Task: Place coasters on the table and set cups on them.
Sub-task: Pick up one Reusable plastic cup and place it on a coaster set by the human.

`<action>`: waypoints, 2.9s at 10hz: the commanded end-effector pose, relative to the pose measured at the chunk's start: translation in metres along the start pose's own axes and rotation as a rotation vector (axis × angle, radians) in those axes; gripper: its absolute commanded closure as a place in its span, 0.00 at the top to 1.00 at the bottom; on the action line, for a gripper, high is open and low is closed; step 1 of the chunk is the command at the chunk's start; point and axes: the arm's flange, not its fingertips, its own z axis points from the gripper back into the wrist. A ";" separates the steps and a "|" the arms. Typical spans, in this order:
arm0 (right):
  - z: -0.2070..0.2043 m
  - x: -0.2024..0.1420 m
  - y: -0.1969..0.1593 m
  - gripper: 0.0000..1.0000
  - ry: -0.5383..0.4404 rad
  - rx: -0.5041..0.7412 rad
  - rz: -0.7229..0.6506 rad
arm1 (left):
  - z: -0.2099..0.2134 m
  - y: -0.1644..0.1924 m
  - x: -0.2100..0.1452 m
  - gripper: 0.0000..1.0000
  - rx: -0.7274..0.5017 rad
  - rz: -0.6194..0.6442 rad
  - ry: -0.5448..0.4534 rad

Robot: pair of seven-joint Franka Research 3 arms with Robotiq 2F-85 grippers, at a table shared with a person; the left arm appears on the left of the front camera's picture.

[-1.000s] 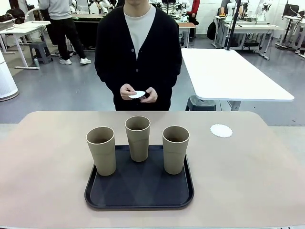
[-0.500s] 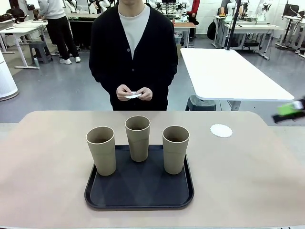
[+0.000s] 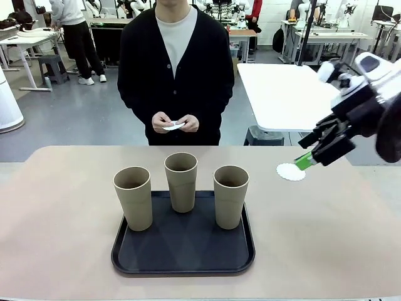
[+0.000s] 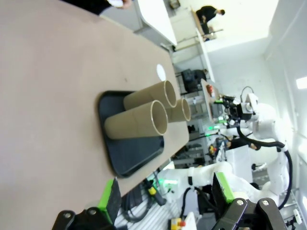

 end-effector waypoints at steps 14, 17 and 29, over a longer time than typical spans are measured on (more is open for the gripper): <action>-0.040 -0.062 -0.040 1.00 -0.289 0.217 0.180 | 0.002 0.000 0.000 1.00 -0.009 -0.007 -0.007; -0.082 -0.096 -0.059 1.00 -0.431 0.261 0.108 | 0.002 0.000 0.000 1.00 -0.009 -0.007 -0.007; -0.159 -0.116 -0.046 1.00 -0.487 0.171 0.123 | 0.002 0.000 0.000 1.00 -0.009 -0.007 -0.007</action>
